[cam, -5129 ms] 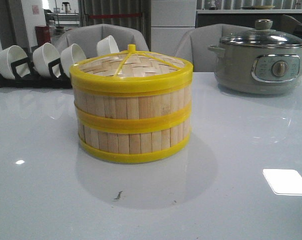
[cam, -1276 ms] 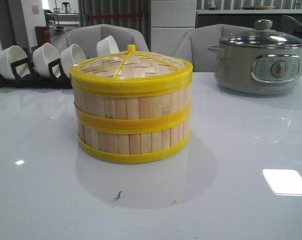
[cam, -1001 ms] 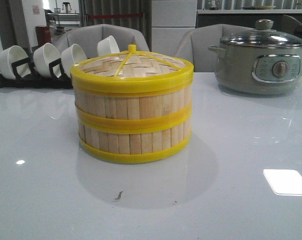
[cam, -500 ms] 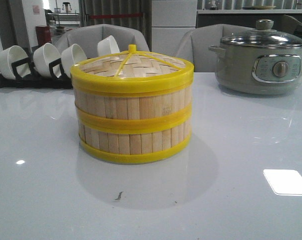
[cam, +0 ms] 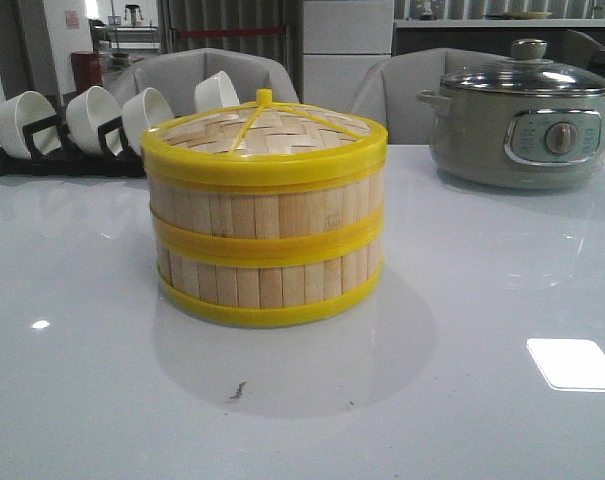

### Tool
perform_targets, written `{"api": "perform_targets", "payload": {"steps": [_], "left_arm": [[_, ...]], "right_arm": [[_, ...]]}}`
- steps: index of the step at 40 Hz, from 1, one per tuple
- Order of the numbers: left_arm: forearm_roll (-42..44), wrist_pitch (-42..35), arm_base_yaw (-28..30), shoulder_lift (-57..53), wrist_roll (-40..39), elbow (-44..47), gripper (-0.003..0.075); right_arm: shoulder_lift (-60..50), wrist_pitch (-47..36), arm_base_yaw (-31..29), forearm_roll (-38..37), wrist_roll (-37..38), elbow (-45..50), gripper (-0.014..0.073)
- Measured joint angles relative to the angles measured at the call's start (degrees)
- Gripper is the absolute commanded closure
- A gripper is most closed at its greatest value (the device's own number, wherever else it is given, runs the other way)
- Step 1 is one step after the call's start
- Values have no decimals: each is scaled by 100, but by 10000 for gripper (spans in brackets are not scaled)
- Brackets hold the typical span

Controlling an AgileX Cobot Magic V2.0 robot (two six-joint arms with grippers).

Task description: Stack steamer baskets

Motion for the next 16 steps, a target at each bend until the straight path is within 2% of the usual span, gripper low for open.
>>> {"api": "perform_targets", "payload": {"steps": [16], "left_arm": [[0,0,0,0,0,0,616]], "right_arm": [[0,73,0,-9,0,0,533]]}}
